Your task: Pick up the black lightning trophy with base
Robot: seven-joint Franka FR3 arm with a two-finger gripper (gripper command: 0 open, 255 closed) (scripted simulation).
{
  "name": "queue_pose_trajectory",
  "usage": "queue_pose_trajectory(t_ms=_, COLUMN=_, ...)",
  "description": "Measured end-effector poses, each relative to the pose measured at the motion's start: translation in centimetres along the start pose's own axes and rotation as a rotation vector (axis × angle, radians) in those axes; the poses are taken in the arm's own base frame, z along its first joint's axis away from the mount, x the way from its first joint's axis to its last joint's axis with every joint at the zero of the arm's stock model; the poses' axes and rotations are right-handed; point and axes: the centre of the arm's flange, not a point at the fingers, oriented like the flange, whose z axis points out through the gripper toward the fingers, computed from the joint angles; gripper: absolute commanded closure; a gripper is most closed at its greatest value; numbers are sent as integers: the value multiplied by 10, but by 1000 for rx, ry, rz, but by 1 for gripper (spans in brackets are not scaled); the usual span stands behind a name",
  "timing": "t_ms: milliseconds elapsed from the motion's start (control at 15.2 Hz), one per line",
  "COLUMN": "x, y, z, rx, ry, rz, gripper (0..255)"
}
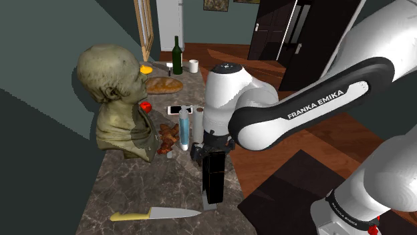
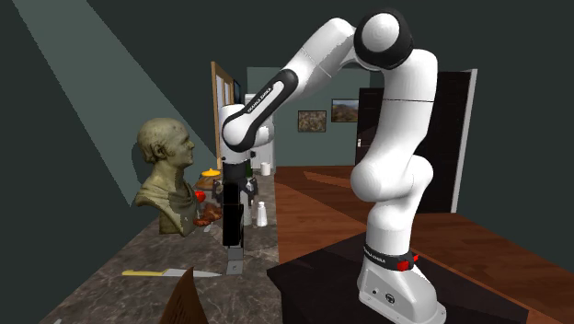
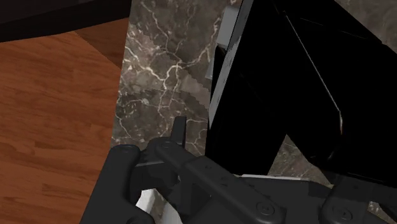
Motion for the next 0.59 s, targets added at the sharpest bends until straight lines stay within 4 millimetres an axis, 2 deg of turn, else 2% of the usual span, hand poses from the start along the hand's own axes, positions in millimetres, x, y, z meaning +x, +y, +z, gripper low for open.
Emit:
queue_pose_trajectory(t_ms=330, x=-1, y=-2, z=26, rx=1, ry=0, rz=2, gripper=0)
queue_pose_trajectory(t_ms=396, x=-1, y=-2, z=28, rx=1, ry=0, rz=3, gripper=255)
queue_pose_trajectory(t_ms=594, x=0, y=-2, z=28, rx=2, ry=1, rz=4, gripper=255)
